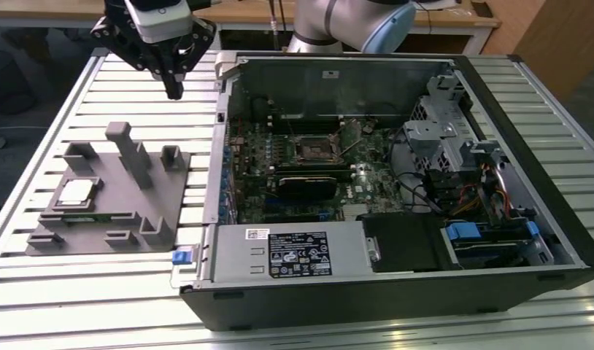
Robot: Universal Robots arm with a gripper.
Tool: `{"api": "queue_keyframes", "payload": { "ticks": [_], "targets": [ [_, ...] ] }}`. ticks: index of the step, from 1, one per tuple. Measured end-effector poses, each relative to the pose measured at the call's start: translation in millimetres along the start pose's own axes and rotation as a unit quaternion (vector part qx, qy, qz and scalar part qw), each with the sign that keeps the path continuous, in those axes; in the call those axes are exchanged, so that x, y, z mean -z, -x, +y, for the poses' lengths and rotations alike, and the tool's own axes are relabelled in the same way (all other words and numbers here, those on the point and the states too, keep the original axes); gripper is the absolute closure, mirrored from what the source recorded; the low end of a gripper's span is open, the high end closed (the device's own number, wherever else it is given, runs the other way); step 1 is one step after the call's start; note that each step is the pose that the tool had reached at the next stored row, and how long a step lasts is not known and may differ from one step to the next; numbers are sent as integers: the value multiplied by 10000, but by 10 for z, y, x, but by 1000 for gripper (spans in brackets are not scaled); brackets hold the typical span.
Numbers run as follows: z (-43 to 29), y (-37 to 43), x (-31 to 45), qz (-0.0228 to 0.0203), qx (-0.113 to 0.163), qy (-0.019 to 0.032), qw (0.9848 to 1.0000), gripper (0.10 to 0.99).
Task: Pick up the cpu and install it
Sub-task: 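Reach for the cpu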
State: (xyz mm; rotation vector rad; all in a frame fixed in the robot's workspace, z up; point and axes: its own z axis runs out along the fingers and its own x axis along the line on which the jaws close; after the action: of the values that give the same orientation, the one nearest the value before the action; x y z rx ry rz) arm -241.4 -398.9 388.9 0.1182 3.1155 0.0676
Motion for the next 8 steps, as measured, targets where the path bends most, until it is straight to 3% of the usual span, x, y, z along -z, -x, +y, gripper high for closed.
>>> {"api": "queue_keyframes", "payload": {
  "ticks": [8],
  "targets": [
    [-5, -64, -1, 0, 0, 0, 10000, 980]
  ]
}}
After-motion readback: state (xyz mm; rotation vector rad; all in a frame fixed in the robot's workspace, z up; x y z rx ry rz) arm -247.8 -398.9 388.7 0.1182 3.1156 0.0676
